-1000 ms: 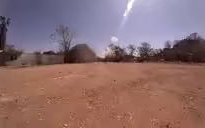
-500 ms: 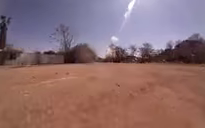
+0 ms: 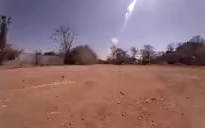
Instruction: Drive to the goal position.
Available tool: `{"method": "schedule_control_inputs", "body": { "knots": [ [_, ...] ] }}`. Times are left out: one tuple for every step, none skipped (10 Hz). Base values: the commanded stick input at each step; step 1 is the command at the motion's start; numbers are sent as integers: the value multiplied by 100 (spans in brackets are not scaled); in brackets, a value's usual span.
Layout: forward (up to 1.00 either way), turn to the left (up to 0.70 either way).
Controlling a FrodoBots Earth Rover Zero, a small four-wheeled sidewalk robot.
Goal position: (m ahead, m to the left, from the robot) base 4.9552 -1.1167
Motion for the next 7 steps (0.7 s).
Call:
{"method": "schedule_control_inputs", "body": {
  "knots": [
    [100, 0],
    [100, 0],
    [100, 0],
    [100, 0],
    [100, 0],
    [100, 0],
    [100, 0]
  ]
}}
